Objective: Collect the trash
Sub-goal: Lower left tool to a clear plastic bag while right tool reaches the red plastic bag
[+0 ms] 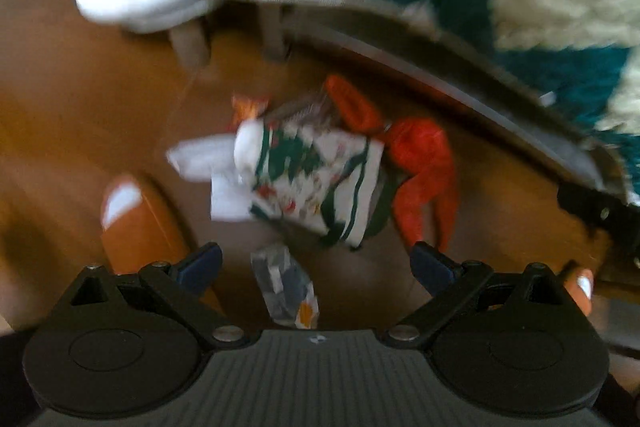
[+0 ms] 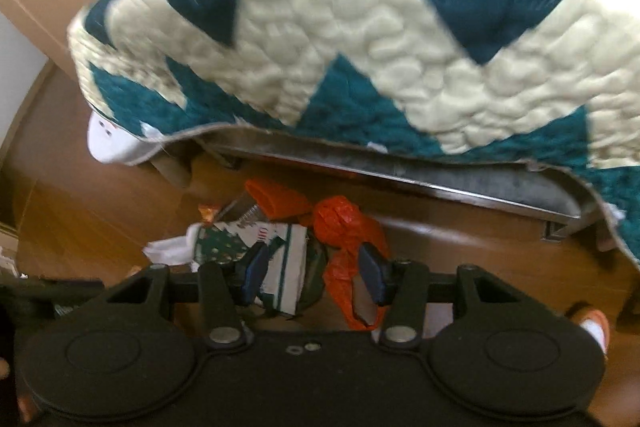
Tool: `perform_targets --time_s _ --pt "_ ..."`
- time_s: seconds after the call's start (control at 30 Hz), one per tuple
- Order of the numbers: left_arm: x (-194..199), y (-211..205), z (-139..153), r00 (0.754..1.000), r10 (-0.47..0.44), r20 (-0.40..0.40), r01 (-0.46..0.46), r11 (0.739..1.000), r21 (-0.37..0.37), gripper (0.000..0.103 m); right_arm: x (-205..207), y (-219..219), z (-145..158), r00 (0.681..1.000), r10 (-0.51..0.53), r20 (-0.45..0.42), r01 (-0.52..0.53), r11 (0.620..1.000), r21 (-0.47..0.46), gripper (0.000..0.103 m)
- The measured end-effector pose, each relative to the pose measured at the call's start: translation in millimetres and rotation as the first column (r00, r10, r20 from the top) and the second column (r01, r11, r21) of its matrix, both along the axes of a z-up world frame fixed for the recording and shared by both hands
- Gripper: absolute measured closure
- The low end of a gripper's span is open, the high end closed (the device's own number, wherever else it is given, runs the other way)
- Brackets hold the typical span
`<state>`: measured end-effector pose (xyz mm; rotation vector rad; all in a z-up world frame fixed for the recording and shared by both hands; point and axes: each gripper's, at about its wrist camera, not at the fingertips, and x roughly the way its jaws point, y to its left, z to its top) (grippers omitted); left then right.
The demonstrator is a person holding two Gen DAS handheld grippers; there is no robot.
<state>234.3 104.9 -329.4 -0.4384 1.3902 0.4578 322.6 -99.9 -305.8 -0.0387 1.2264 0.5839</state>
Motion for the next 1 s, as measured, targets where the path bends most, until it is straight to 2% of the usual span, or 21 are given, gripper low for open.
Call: perform_targets --time_s 0.2,0.37,0.53,0.77,0.87,1.0 --pt "-3.6 9.1 -68.7 0.994 0.088 -0.068 -0.093 0.993 -0.069 0.002 23.6 13.5 -67.8 0.997 -0.026 -0.068 0.023 0.999 -0.034 0.053" --pt "-9.8 10.2 -119.1 0.980 0.092 -0.176 -0.110 0.989 -0.096 0.002 35.7 37.5 -109.8 0.997 0.005 -0.073 -0.009 0.999 -0.050 0.053" --pt "-18.6 8.3 -154.0 0.964 0.083 -0.253 -0.112 0.988 -0.103 0.003 40.5 62.4 -144.9 0.998 0.060 -0.029 -0.062 0.994 -0.088 0.053" --pt "-32.0 7.6 -191.6 0.940 0.094 -0.327 -0.140 0.983 -0.122 0.005 43.1 75.3 -182.6 0.998 0.054 0.027 -0.050 0.990 -0.132 0.053" --pt "-35.4 8.7 -204.6 0.935 0.096 -0.341 -0.152 0.978 -0.142 0.011 49.2 77.3 -195.9 0.999 0.028 0.016 -0.026 0.989 -0.148 0.053" --pt "-39.8 9.1 -216.7 0.931 0.082 -0.356 -0.150 0.974 -0.168 0.032 53.6 80.3 -206.6 0.999 0.032 0.014 -0.030 0.987 -0.156 0.053"
